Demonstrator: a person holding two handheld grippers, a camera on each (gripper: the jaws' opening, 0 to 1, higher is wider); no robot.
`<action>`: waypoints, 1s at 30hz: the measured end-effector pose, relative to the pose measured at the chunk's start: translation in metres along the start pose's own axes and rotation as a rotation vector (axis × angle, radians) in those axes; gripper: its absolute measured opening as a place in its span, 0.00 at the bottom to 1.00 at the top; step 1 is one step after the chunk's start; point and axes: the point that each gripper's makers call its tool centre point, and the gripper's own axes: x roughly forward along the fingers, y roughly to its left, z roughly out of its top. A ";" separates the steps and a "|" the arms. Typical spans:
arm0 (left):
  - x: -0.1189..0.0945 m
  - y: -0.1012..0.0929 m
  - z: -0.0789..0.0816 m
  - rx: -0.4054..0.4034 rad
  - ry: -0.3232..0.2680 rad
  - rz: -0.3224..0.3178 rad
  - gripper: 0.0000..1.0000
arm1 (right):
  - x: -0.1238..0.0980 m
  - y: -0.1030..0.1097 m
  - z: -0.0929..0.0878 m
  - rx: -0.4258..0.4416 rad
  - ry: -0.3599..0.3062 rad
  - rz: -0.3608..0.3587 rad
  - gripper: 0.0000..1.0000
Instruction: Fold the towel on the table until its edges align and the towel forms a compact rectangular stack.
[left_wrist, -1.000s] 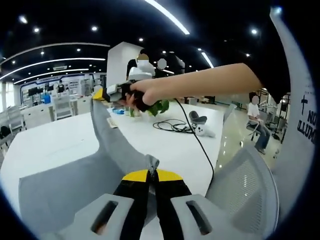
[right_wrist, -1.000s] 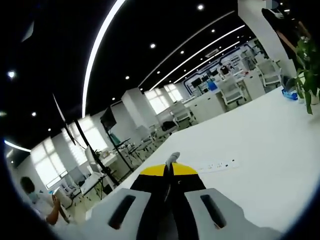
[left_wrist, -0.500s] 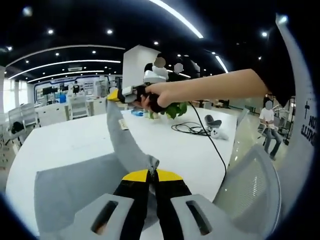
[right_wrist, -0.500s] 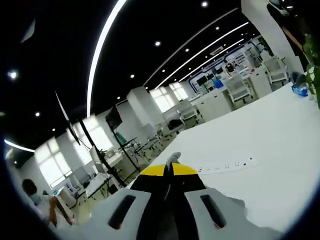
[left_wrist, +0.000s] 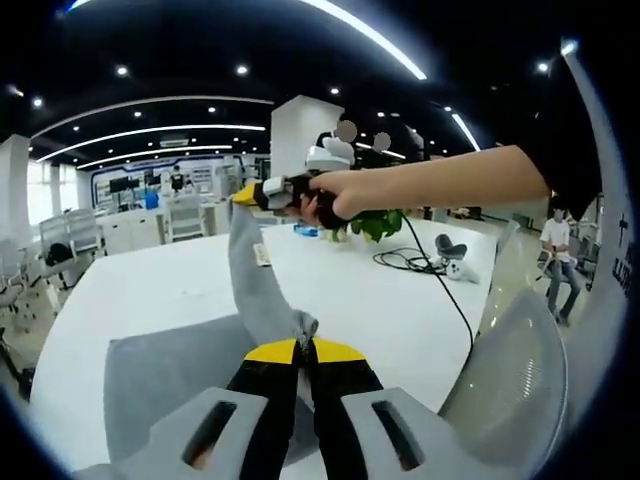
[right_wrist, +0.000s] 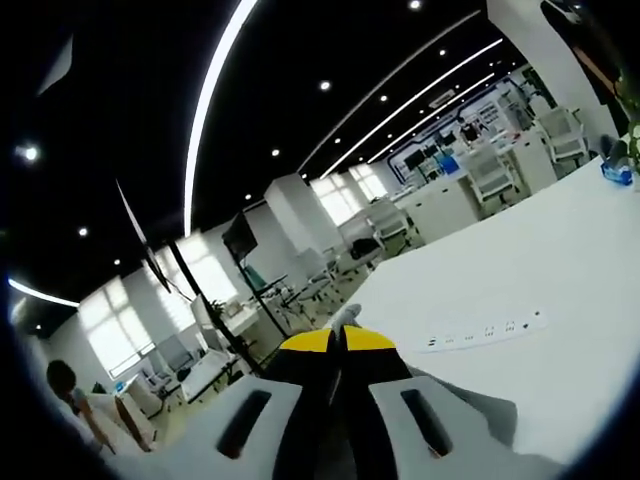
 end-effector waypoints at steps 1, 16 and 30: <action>-0.003 0.003 0.001 -0.002 -0.004 0.008 0.04 | 0.002 0.002 0.000 0.002 -0.001 0.004 0.00; -0.030 0.038 -0.005 -0.016 -0.005 0.067 0.04 | 0.038 0.033 -0.019 0.027 0.022 0.051 0.00; -0.049 0.065 -0.012 -0.031 0.000 0.105 0.04 | 0.063 0.051 -0.034 0.032 0.038 0.077 0.00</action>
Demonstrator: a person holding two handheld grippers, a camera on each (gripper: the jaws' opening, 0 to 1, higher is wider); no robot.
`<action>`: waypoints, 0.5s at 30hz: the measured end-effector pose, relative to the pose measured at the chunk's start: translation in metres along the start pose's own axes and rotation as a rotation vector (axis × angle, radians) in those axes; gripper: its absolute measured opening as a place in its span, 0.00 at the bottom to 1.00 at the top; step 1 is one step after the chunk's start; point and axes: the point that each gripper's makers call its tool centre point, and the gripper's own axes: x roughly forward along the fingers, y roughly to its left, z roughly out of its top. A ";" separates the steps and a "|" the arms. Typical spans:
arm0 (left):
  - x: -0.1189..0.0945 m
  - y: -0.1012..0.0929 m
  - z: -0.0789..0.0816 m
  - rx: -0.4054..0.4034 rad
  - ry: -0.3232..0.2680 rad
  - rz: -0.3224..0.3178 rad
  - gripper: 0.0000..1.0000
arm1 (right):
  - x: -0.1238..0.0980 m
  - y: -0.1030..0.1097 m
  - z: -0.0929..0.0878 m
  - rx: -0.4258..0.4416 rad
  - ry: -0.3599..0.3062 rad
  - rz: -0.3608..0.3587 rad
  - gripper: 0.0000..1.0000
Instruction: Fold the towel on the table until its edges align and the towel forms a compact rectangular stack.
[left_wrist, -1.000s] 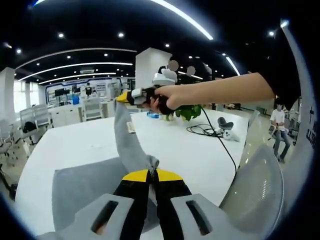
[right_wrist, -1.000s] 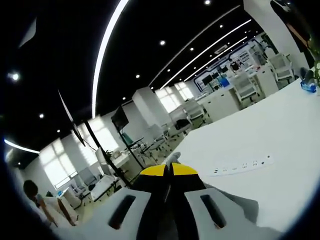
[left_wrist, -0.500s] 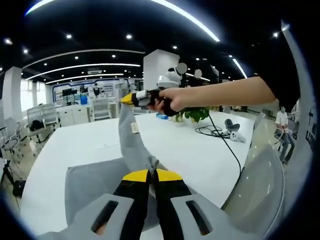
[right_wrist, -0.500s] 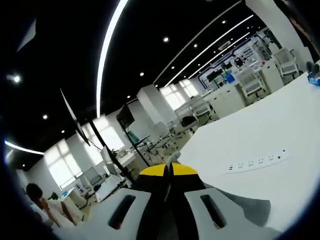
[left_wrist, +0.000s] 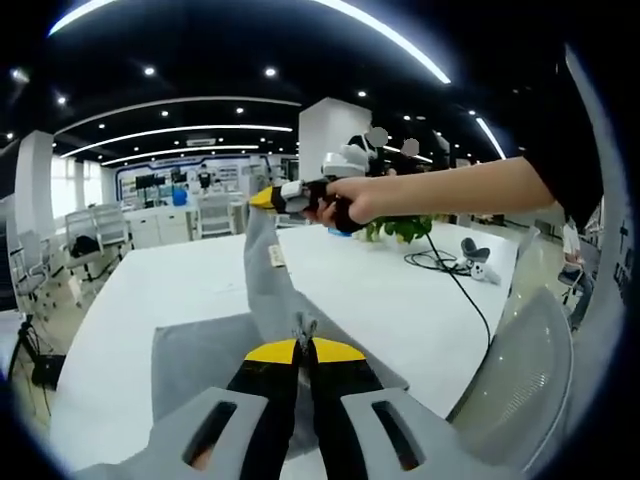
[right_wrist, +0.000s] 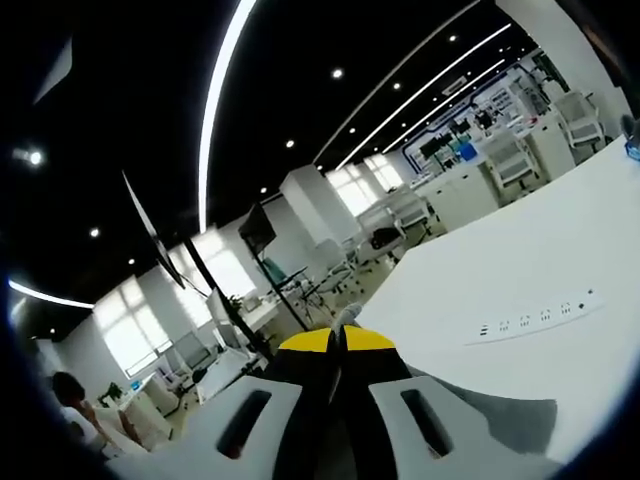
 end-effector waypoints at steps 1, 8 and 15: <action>-0.001 0.001 -0.001 -0.002 0.001 0.001 0.04 | 0.002 0.000 -0.002 -0.001 0.003 0.001 0.00; -0.006 0.014 -0.011 -0.039 0.006 0.029 0.04 | 0.019 0.002 -0.016 0.003 0.027 0.008 0.00; -0.014 0.030 -0.024 -0.090 0.005 0.071 0.04 | 0.038 0.005 -0.033 0.009 0.056 0.019 0.00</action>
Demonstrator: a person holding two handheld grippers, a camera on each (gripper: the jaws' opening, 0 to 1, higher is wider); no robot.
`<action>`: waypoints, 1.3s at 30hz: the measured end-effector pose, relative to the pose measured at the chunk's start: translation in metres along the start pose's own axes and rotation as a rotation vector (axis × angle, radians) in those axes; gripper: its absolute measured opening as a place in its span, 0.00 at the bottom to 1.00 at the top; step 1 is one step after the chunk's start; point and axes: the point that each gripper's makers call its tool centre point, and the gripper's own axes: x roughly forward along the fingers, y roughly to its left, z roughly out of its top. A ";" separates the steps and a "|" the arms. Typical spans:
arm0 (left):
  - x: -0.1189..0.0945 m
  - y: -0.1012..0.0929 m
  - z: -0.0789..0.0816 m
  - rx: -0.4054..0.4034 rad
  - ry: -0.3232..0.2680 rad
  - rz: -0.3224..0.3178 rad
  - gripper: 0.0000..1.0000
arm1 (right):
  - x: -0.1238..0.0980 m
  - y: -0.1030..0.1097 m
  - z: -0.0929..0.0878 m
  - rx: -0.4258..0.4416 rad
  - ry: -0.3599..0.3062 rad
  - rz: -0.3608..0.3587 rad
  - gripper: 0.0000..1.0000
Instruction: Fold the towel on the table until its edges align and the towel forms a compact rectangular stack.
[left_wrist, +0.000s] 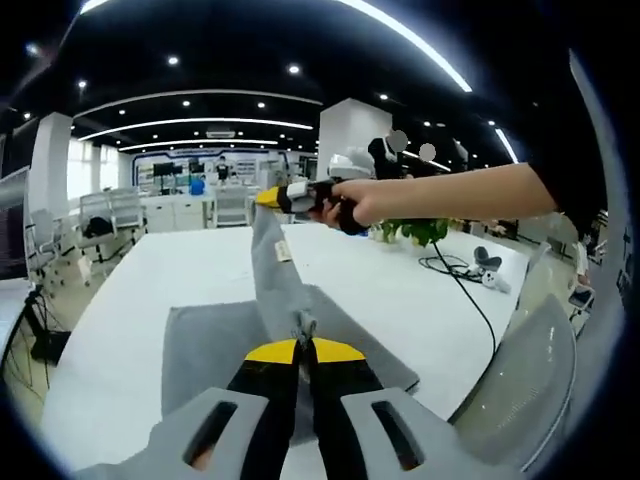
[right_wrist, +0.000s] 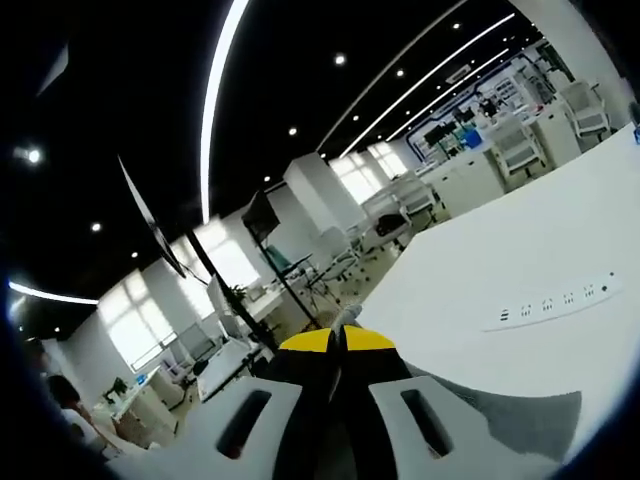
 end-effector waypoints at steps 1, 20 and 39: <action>-0.001 0.003 -0.002 -0.009 0.003 0.006 0.04 | 0.004 0.000 -0.003 0.001 0.006 0.003 0.00; -0.007 0.052 -0.043 -0.165 -0.014 0.143 0.03 | 0.045 -0.009 -0.054 0.021 0.096 -0.032 0.00; 0.002 0.092 -0.100 -0.256 0.066 0.251 0.04 | 0.097 -0.038 -0.125 0.048 0.199 -0.086 0.00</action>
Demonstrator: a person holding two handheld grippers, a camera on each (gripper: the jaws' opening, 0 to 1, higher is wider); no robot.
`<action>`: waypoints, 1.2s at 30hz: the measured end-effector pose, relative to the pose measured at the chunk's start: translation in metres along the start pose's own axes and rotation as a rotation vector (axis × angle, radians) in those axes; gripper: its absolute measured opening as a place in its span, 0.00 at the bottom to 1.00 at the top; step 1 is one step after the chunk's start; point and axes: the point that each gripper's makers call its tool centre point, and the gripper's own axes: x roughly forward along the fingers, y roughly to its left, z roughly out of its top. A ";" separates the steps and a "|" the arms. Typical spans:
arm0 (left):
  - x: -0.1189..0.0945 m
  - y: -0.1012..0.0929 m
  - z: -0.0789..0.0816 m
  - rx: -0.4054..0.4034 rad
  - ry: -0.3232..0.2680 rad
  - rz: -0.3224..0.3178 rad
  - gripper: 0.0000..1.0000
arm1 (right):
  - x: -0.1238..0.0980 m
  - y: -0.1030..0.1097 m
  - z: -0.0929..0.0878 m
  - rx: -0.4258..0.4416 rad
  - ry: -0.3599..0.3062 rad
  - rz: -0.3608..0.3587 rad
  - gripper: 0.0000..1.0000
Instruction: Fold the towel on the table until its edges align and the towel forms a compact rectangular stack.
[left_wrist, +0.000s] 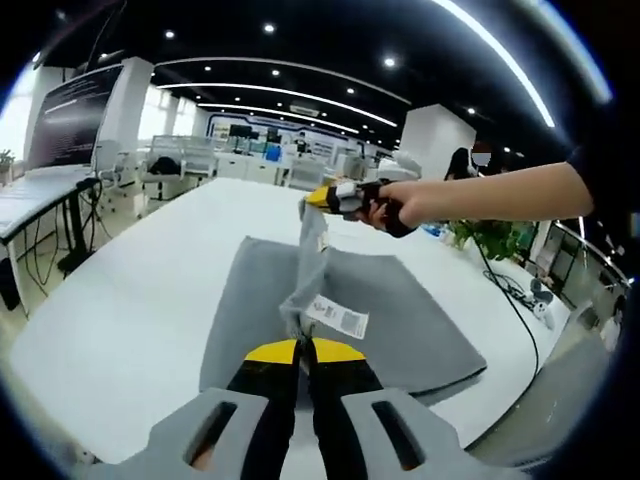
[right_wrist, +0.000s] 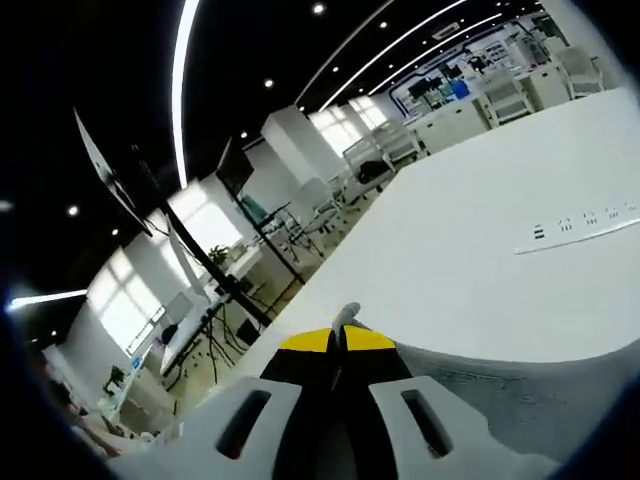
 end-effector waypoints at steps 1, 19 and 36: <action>0.002 0.002 -0.002 -0.003 0.005 0.001 0.04 | 0.001 0.000 -0.002 0.005 0.001 -0.005 0.00; 0.013 0.034 -0.030 -0.201 0.000 0.044 0.04 | 0.047 -0.005 -0.037 -0.007 0.063 -0.046 0.00; 0.025 0.049 -0.031 -0.202 0.037 0.068 0.06 | 0.063 -0.011 -0.051 -0.039 0.087 -0.066 0.02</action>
